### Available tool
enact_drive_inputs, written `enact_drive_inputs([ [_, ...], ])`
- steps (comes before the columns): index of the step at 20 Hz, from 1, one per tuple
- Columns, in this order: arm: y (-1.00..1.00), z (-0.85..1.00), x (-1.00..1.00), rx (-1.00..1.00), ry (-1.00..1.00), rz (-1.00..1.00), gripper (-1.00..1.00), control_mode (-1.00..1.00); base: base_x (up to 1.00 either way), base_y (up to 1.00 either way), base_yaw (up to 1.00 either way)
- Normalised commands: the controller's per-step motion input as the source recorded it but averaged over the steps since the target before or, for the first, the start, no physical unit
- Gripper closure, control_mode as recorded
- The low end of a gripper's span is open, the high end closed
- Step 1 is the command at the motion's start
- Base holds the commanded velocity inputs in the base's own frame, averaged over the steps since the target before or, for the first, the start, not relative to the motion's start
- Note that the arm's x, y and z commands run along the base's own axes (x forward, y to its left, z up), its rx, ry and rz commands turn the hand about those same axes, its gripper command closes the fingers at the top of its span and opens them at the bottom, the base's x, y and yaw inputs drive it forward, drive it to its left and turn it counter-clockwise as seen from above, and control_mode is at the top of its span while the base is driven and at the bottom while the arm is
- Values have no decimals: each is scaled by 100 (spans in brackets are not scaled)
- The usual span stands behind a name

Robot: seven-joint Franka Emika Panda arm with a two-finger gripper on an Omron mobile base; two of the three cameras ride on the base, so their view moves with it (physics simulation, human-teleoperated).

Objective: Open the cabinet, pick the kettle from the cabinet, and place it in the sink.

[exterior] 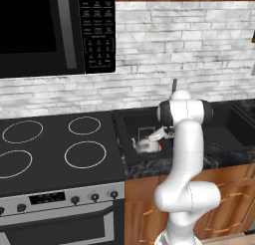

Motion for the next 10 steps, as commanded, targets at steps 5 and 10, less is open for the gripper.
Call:
enact_drive_inputs([
  [5, 22, -24, -29, 0, -18, 4, 100, -100, 0, 0, 0],
  [10, 26, -27, -30, -1, -14, 2, 100, -100, 0, 0, 0],
])
